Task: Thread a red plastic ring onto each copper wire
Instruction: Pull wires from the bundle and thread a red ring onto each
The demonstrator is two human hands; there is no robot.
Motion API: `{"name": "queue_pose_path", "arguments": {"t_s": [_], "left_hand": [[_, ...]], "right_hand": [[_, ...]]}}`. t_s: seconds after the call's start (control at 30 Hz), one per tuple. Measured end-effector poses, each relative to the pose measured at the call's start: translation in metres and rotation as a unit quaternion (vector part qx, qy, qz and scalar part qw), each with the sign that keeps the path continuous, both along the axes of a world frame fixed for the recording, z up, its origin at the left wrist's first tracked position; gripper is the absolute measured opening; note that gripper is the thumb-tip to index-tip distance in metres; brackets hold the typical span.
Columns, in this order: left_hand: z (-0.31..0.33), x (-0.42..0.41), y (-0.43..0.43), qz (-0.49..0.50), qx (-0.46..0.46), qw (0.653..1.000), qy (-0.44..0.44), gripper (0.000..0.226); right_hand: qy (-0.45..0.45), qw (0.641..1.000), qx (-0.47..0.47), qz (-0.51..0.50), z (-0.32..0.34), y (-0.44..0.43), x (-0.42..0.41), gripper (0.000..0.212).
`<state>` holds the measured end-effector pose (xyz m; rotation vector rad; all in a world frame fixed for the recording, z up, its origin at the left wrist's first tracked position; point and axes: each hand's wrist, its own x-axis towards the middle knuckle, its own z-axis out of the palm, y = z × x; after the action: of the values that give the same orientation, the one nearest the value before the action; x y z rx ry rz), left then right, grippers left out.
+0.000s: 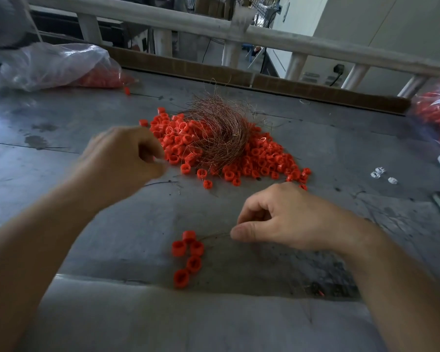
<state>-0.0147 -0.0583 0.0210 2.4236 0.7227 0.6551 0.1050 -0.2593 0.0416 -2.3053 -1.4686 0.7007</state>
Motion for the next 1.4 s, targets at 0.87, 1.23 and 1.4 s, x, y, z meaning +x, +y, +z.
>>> {"name": "queue_pose_path", "arguments": {"t_s": [0.87,1.23,1.4], "left_hand": [[0.007,0.0,-0.042,-0.295,-0.25,0.919,-0.075,0.029],[-0.003,0.007,-0.045,-0.285,-0.183,0.94,-0.043,0.038],[-0.001,0.007,-0.046,-0.287,-0.171,0.942,-0.029,0.027]], "right_hand": [[-0.124,0.959,0.188,-0.172,-0.01,0.005,0.029,0.009],[-0.244,0.93,0.233,-0.145,-0.017,0.057,0.048,0.03],[-0.276,0.917,0.264,-0.112,-0.02,0.06,0.047,0.016]]}}
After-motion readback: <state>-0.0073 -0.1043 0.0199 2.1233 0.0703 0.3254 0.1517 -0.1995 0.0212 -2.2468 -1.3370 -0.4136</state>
